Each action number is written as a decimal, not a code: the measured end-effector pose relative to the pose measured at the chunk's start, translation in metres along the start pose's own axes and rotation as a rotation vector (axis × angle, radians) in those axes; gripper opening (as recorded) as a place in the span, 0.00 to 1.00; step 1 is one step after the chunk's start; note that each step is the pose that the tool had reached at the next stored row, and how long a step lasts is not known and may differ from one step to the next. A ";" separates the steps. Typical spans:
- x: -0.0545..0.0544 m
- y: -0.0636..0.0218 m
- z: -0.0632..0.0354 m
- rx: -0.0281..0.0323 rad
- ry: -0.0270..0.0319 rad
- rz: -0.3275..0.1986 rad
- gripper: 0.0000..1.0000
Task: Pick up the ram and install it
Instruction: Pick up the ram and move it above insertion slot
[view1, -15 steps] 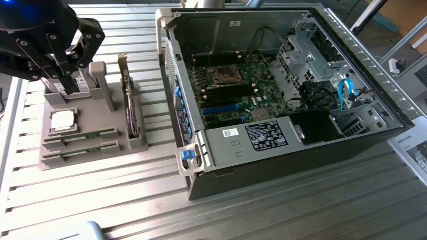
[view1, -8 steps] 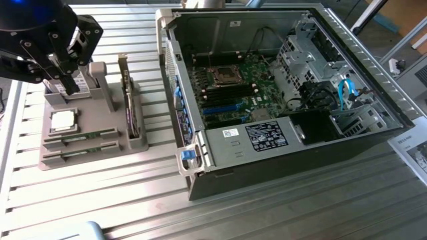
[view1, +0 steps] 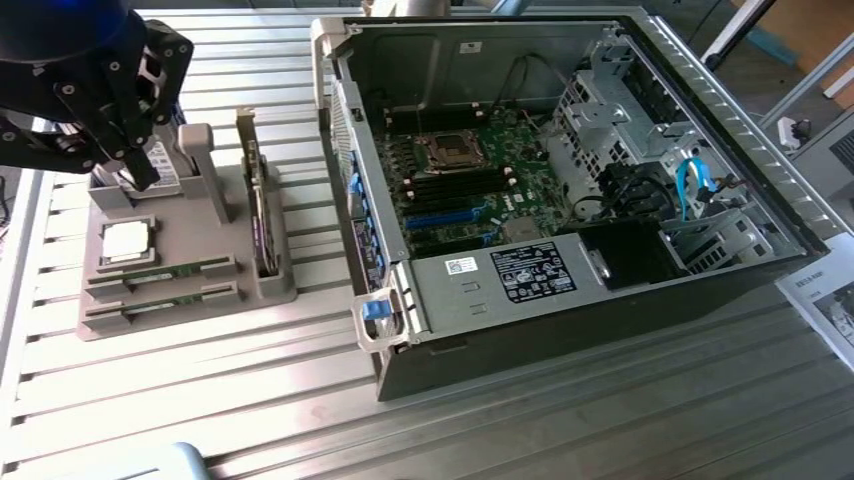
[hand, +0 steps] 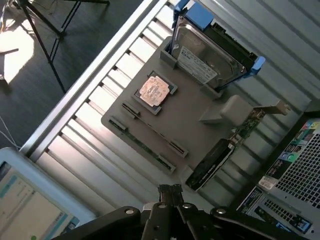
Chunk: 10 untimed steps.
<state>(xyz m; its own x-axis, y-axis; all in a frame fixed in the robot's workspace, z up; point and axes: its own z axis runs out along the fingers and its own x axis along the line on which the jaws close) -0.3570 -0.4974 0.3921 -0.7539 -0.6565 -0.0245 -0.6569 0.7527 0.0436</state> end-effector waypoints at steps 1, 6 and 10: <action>0.000 0.0000 0.0000 -0.0007 0.0013 -0.030 0.12; 0.000 0.0000 0.0006 -0.0058 0.0103 -0.237 0.12; 0.000 -0.0001 0.0009 -0.0075 0.0138 -0.314 0.12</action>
<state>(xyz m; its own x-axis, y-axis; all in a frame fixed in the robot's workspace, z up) -0.3570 -0.4974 0.3912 -0.5143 -0.8572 -0.0243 -0.8572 0.5131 0.0434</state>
